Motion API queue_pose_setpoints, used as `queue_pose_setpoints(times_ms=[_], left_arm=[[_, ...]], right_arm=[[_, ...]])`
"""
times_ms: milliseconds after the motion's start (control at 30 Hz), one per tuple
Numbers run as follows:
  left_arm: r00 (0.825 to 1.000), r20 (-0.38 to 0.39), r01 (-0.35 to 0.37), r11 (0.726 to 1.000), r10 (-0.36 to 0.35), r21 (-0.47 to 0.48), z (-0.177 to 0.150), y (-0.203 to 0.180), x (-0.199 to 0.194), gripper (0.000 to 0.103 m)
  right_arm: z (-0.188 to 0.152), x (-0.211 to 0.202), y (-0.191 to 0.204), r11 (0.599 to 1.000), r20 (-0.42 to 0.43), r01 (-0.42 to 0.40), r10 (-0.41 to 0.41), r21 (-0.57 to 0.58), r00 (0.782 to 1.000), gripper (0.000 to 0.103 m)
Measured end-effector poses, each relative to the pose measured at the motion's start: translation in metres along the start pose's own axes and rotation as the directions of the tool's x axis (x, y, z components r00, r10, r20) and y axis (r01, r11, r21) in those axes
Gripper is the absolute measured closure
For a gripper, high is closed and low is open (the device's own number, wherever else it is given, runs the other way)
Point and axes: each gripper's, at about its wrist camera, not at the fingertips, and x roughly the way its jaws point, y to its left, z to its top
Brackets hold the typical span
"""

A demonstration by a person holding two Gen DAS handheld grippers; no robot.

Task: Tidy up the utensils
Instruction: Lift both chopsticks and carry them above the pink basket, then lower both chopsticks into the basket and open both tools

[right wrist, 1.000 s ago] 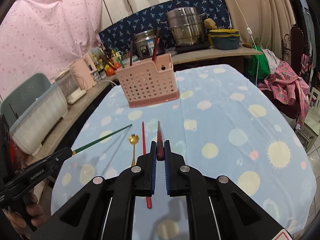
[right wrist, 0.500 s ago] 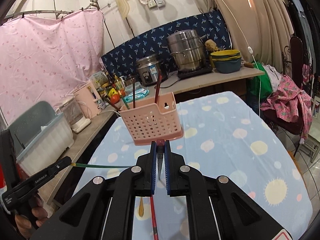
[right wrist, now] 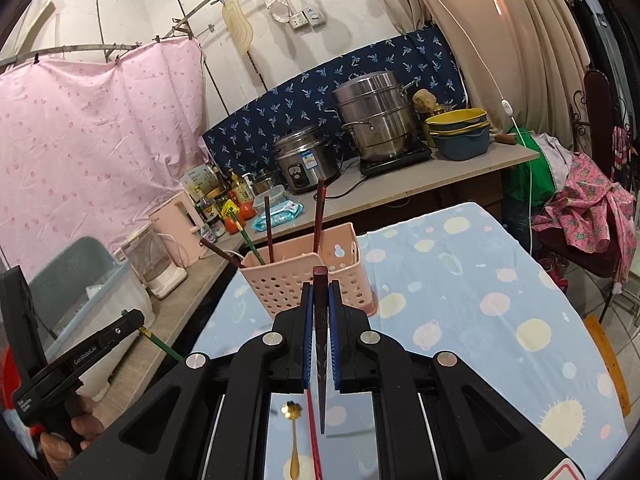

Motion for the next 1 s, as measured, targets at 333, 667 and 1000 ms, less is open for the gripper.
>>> queue_pose_setpoints(times_ms=[333,667,1000], left_arm=[[0.995,0.098,0.013,0.999,-0.016,0.03,0.051,-0.015,0.001,0.096],[0.962,0.272,0.017,0.999,-0.028,0.042,0.129,-0.03,-0.006,0.096],[0.935,0.354,-0.011,0.997,-0.018,0.081,0.159,-0.045,0.03,0.096]], right_arm=[[0.049,0.011,0.014,0.999,0.084,-0.033,0.035,-0.02,0.996,0.096],[0.111,0.033,0.04,0.997,0.2,-0.038,0.05,-0.064,0.978,0.096],[0.149,0.08,0.041,0.999,0.255,-0.043,0.048,-0.024,0.966,0.096]])
